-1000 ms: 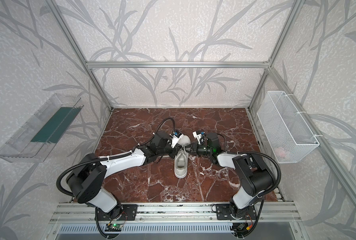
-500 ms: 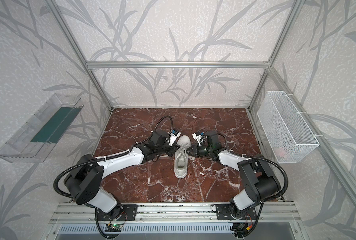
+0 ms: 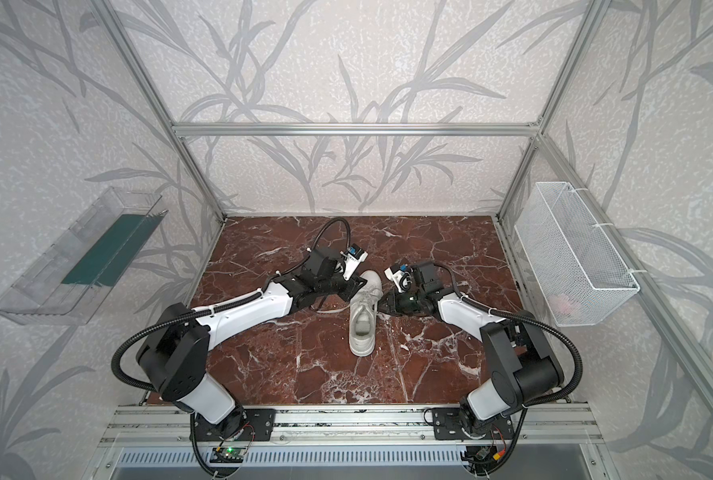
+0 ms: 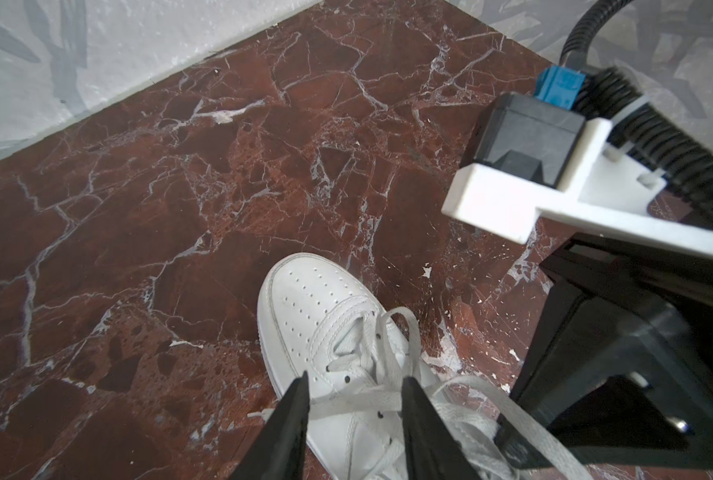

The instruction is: Tie the shoes

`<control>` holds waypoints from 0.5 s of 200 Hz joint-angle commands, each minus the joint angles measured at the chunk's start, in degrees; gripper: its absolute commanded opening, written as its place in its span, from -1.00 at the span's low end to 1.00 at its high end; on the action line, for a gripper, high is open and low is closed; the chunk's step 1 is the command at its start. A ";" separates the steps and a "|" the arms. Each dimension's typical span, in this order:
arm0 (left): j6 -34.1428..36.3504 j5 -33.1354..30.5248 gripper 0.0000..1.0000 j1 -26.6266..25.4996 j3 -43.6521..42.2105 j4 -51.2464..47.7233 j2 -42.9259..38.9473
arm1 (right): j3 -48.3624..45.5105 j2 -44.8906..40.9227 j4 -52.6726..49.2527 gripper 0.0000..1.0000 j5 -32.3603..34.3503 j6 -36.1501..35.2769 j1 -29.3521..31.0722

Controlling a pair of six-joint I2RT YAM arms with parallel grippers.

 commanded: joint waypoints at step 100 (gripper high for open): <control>0.07 5.53 -0.20 0.03 6.94 -3.55 7.88 | 3.57 3.15 -7.16 -1.00 3.62 -5.42 -0.05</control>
